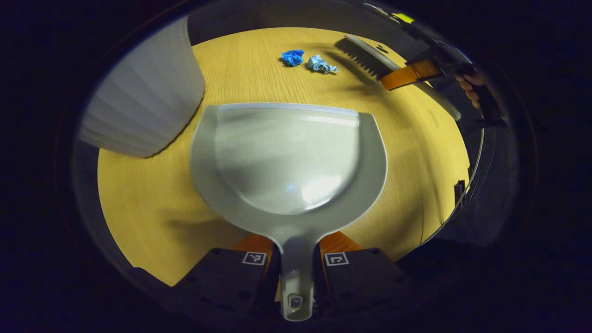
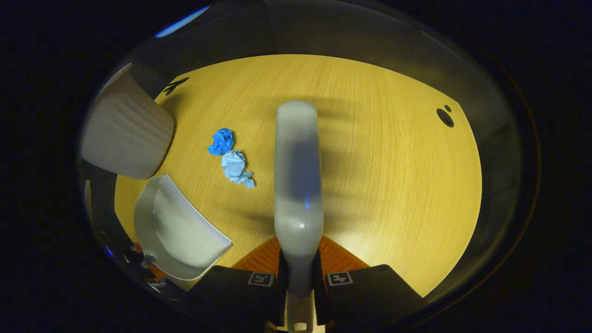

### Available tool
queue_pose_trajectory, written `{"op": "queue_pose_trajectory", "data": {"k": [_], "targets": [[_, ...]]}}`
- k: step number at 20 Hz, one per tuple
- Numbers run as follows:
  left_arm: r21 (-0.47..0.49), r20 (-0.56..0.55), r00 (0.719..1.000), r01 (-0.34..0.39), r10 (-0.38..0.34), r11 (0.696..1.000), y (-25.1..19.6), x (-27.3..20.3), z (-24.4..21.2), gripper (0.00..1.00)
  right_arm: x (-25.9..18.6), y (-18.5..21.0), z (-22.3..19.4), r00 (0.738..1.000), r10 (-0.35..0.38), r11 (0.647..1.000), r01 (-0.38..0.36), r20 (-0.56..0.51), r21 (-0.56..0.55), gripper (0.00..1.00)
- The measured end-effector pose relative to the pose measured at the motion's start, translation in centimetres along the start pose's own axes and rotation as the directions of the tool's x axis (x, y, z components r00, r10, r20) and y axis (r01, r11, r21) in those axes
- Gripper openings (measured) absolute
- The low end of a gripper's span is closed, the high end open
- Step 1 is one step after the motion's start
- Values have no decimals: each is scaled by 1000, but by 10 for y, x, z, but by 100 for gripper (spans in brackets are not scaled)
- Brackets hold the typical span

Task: Pick up the small broom and dustpan from the desktop, sweep the trash into the dustpan with the broom, and then empty the trash into the garbage bin.

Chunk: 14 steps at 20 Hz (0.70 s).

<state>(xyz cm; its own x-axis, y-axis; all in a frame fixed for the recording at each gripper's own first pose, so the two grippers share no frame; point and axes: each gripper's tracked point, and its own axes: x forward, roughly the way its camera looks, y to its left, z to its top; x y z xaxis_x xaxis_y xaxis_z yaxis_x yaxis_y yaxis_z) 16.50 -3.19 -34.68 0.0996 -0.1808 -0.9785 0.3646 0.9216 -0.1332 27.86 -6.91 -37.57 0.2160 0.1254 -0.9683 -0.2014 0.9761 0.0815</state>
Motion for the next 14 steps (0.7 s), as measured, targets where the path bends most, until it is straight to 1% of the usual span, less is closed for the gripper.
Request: {"op": "queue_pose_trajectory", "data": {"k": [1,2,3,4,6,7,8,9,11,12,13,14], "targets": [[13,-7,1000,2,-2,1000,1,0,4,29,7,-5,10,1000,-20,997,19,-10,-70,27],[26,-14,1000,3,-3,1000,3,-2,8,28,13,-12,23,999,-53,985,50,-13,-162,27],[40,-17,1000,1,0,999,7,-3,13,29,16,-21,39,996,-83,965,77,-12,-252,27],[55,-21,1000,0,1,998,9,-3,18,28,17,-26,55,995,-97,949,88,-14,-303,27],[95,-28,1000,-1,4,995,17,-2,27,29,24,-26,87,996,-82,953,67,-39,-295,27],[106,-33,999,-4,7,994,19,-1,29,28,28,-31,93,994,-98,945,79,-46,-317,22],[116,-32,999,-9,13,993,23,1,31,29,33,-39,97,988,-144,919,111,-60,-379,34],[115,-20,1000,-8,11,993,23,0,33,30,36,-35,94,987,-143,900,98,-75,-424,27],[111,-14,1000,-6,7,994,24,1,33,30,40,-22,85,987,-117,883,53,-109,-467,27],[112,-15,1000,-3,5,994,24,2,34,29,40,-17,81,986,-114,872,40,-123,-489,33],[120,-18,1000,-9,11,993,25,2,34,30,40,-6,74,984,-105,853,13,-146,-522,21],[125,-8,1000,-15,16,992,26,1,36,30,40,3,69,983,-92,838,-8,-156,-546,27]]}}
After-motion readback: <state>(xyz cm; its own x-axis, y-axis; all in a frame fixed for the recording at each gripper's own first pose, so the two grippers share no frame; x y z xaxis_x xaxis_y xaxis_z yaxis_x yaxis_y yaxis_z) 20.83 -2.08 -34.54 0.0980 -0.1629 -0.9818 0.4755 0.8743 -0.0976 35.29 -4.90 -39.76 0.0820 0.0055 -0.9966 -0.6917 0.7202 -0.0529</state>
